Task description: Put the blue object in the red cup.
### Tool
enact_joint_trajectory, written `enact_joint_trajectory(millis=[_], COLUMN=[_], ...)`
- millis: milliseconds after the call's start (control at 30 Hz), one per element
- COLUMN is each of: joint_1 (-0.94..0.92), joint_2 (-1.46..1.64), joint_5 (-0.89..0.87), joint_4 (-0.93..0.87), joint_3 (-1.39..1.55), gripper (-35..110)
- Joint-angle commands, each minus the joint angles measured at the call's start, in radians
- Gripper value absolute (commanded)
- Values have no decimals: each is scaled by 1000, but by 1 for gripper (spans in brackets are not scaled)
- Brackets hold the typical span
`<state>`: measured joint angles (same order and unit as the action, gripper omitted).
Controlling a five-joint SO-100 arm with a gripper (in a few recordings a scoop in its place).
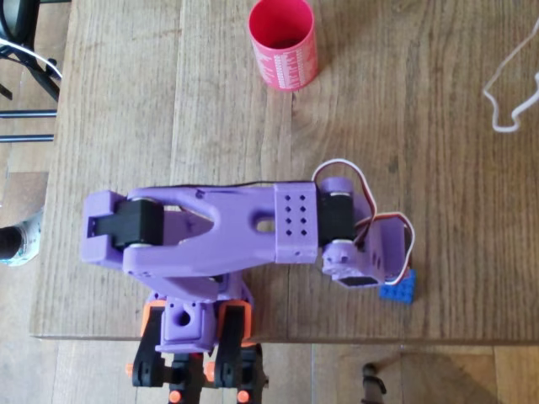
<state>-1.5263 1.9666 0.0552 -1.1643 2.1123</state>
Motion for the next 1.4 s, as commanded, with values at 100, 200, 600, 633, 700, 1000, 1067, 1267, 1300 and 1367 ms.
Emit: enact_joint_trajectory(millis=[100, 200, 600, 633, 700, 1000, 1067, 1267, 1300, 1367], joint_1=[110, 150, 117, 115, 109, 81, 87, 69, 64, 57], joint_2=[-40, -97, -318, -319, -322, -325, -327, -344, -345, -347], joint_5=[60, 69, -144, -147, -156, -196, -199, -225, -225, -224], joint_4=[-6, 18, 75, 60, 14, -149, -155, -138, -138, -133], joint_3=[-61, -71, -281, -301, -342, -407, -402, -400, -400, -400], gripper=[1, 1, 1, 1, 1, 1, 1, 1, 1, 1])
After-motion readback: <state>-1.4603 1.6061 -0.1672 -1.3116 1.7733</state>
